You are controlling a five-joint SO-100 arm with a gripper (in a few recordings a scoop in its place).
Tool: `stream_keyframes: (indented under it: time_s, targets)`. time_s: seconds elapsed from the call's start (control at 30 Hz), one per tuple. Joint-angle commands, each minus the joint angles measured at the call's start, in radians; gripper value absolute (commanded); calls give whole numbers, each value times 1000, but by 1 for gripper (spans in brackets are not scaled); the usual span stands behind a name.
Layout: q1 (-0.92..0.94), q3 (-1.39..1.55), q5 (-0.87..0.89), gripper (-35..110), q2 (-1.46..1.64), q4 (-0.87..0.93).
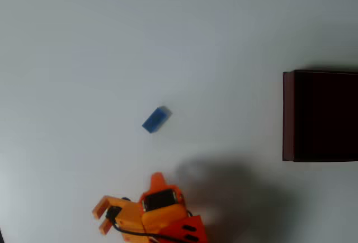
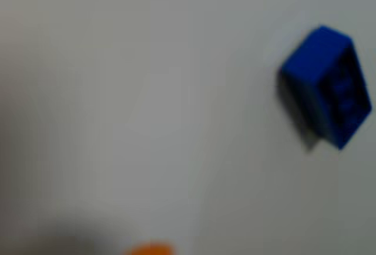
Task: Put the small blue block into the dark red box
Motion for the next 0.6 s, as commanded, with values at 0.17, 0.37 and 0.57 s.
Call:
stream_keyframes:
  time_s: [0.17, 0.37, 0.57]
  targets:
    - [48, -12, 196, 3, 2, -5]
    - [43, -172, 267, 3, -296, -135]
    - [106, -834, 657, 0, -1141, 55]
